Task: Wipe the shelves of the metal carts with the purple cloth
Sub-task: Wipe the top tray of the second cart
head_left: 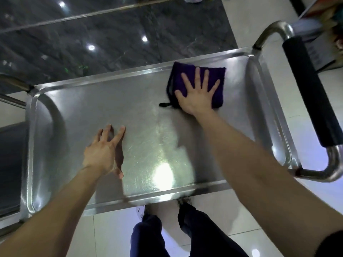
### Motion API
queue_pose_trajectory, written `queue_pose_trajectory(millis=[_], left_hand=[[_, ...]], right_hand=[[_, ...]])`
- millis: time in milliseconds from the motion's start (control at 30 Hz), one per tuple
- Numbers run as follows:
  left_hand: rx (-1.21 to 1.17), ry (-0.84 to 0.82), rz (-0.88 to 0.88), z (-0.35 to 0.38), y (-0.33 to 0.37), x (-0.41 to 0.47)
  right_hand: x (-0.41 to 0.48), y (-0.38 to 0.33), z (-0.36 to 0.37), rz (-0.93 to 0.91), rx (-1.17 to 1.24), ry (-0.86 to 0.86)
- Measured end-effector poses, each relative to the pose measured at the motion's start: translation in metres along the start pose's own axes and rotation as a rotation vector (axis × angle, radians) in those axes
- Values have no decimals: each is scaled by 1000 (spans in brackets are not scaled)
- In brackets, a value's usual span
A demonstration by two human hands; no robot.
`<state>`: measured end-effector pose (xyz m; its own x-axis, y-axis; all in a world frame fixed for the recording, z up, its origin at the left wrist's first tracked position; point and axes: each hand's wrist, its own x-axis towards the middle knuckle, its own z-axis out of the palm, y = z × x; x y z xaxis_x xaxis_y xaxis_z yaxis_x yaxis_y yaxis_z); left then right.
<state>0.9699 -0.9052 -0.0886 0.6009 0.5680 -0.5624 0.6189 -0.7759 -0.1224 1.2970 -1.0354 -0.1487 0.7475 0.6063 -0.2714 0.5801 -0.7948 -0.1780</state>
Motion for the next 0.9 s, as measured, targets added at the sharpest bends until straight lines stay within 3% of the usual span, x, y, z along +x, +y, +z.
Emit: queue_pose_trajectory(millis=[100,167,300,367,500,567,667,800,900], left_hand=[[2,-7,-5,3,0,0],[20,-13,-16,4,-1,0],[10,-13,1,4,-5,2],[-7,-9,11,3,-5,2],[-11,5,30,-4,-3,2],[-7,13,33,-5,0,2],[10,31,37,-6,2,4],[23,40,53,-3,-2,6],[47,31,43,-1,-4,3]], right_hand=[[-53,-89,37,-295,-90,-21],[-74,-116,50,-396,-129,-43],[-63,-81,43,-467,-117,6],[-53,-27,30,-387,-57,45],[-44,118,-5,-19,-8,42],[-50,142,-8,105,7,37],[-67,79,12,179,37,91],[-126,-57,59,-191,-22,117],[-154,-102,77,-359,-96,51]])
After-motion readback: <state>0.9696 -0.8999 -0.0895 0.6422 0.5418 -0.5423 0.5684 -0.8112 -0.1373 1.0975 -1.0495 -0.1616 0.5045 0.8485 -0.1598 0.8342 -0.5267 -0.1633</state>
